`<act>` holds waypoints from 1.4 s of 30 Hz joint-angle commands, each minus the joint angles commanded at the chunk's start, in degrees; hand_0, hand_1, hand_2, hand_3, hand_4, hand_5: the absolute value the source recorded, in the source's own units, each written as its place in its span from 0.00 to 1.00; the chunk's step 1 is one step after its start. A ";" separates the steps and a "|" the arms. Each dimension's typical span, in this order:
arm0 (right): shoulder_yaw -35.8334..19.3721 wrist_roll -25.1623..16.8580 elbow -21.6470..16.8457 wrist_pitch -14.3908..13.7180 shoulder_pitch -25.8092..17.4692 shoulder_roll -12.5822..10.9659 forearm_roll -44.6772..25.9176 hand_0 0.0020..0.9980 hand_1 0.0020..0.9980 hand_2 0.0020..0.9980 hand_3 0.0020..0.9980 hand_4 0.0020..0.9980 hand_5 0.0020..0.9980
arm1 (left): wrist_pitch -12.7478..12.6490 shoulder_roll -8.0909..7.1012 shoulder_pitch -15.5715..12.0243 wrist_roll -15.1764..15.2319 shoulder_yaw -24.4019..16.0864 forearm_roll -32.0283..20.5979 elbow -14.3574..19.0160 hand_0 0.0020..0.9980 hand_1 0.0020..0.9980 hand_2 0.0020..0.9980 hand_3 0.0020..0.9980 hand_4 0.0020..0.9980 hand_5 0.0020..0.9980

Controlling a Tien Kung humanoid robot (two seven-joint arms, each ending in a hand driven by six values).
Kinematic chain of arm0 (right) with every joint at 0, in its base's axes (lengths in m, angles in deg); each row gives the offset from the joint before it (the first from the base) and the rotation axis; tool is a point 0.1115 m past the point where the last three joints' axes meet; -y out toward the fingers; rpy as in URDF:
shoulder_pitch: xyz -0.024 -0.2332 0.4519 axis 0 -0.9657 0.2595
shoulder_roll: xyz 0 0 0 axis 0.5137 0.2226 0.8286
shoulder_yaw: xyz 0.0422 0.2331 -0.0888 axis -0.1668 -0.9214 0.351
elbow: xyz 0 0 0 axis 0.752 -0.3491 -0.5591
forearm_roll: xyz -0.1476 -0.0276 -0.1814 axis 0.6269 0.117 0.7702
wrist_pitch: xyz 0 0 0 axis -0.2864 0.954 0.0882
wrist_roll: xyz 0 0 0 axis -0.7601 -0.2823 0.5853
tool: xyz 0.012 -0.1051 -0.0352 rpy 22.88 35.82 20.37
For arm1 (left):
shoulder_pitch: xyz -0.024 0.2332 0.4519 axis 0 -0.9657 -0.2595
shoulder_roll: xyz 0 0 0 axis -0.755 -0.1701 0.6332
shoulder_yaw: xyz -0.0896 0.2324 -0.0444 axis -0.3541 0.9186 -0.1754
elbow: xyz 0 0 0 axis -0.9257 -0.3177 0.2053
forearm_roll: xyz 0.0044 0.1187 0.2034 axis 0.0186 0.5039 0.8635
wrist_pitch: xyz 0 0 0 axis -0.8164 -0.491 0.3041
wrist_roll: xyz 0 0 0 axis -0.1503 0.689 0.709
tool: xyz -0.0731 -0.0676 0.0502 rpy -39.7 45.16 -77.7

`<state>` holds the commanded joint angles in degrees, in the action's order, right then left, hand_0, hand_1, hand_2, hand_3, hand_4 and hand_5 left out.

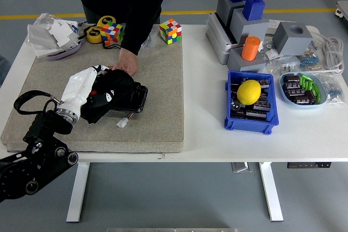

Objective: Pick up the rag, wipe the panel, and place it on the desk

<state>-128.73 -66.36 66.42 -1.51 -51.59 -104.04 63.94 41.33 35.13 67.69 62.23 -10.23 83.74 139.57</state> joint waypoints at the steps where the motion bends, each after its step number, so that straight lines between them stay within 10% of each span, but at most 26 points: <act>1: -0.08 0.00 0.01 -0.01 -0.04 0.02 -0.01 0.72 0.63 0.68 0.62 1.00 0.61 | -0.05 -0.18 -0.28 0.08 -0.38 0.13 -0.05 0.18 0.11 0.60 0.68 0.52 0.00; 11: -0.37 0.13 0.03 -0.01 -0.17 0.07 0.08 0.72 0.63 0.68 0.62 1.00 0.61 | -0.13 -0.25 -1.35 0.33 -2.77 0.45 -1.30 0.18 0.11 0.59 0.68 0.52 0.00; 12: -0.36 0.14 0.01 -0.02 -0.19 0.06 0.09 0.72 0.63 0.68 0.62 1.00 0.62 | -0.23 -0.27 -1.53 0.44 -2.88 0.46 -1.41 0.19 0.12 0.55 0.56 0.51 0.00; 42: -0.74 0.41 0.05 0.06 -0.30 0.07 0.11 0.72 0.63 0.68 0.62 1.00 0.62 | -0.39 -3.12 -4.23 1.27 -10.91 2.27 -4.76 0.19 0.11 0.59 0.68 0.52 0.00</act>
<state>-129.47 -65.94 66.47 -1.45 -51.89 -103.98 64.05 40.93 32.01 63.46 63.50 -21.14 86.01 134.81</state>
